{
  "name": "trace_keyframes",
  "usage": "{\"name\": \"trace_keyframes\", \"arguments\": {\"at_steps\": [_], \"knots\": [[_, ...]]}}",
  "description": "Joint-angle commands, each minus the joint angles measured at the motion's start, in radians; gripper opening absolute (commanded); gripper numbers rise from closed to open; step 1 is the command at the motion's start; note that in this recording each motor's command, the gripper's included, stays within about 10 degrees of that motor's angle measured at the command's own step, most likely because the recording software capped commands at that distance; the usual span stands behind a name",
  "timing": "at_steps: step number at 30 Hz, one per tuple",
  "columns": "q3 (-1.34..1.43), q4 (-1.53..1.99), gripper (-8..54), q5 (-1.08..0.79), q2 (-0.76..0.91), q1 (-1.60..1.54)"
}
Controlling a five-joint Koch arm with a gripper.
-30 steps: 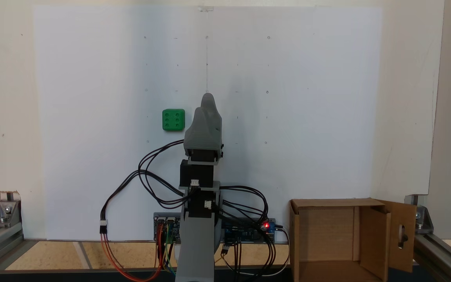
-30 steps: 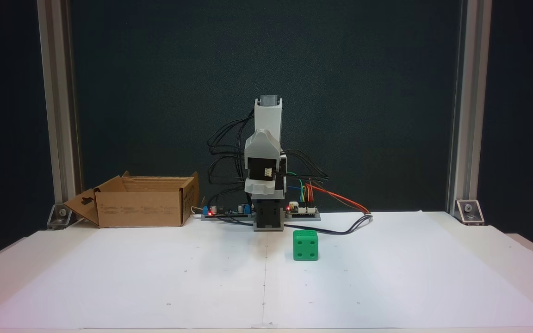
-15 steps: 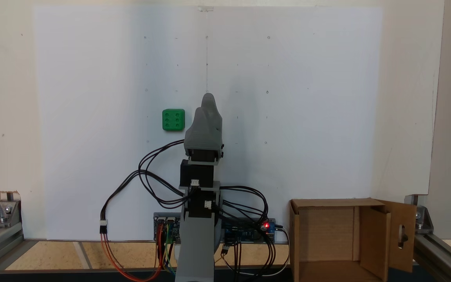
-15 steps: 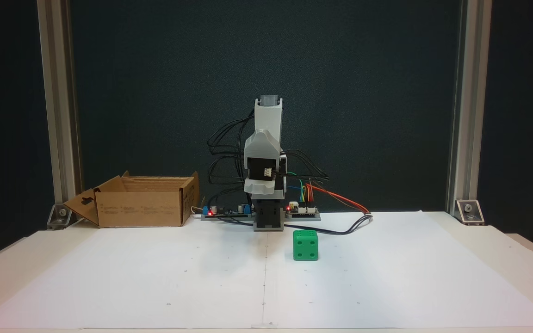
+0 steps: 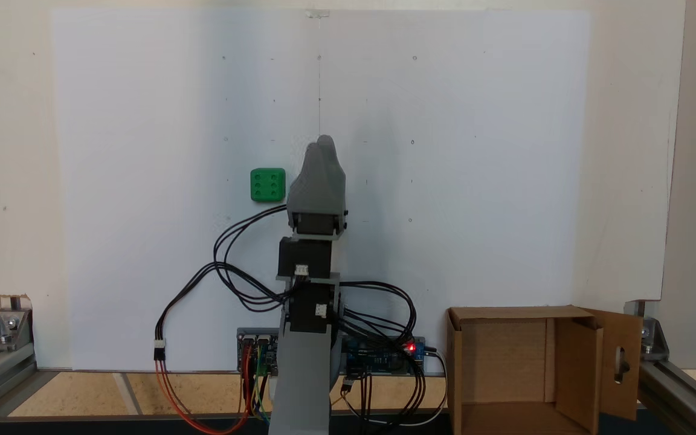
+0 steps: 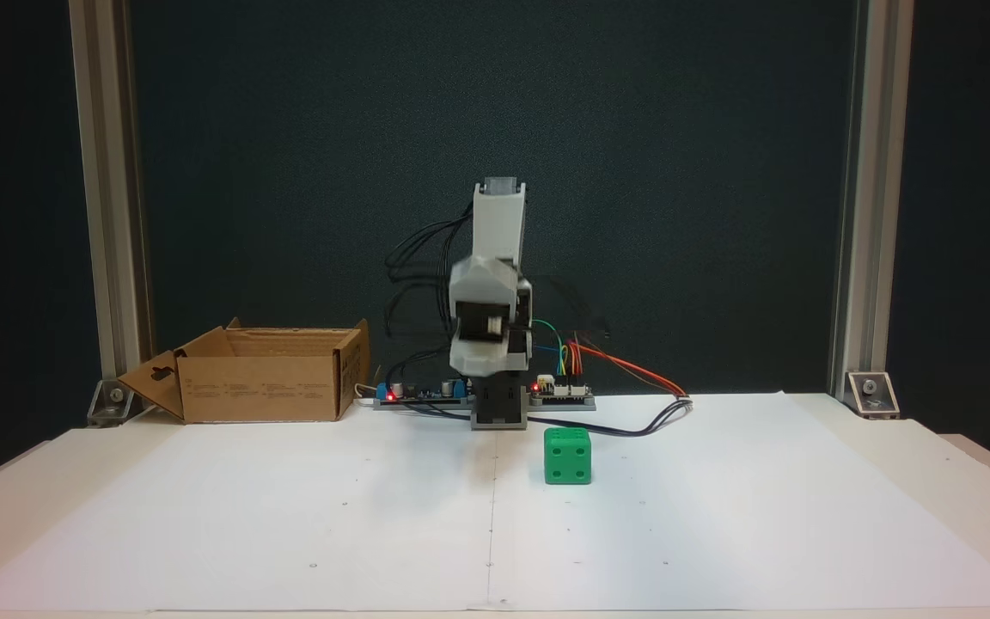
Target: Grasp a green dice and put it in the bin.
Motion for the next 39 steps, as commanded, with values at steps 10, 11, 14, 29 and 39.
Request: {"name": "trace_keyframes", "arguments": {"at_steps": [10,11,14,29,39], "knots": [[-0.452,0.793,42.5,0.133,0.109,0.015],[-0.515,0.862,42.5,0.158,0.107,0.012],[-0.692,1.06,42.4,0.249,0.104,-0.02],[-0.946,2.026,42.5,0.495,-0.196,-0.364],[-1.112,2.365,43.6,0.606,-0.341,-0.425]]}}
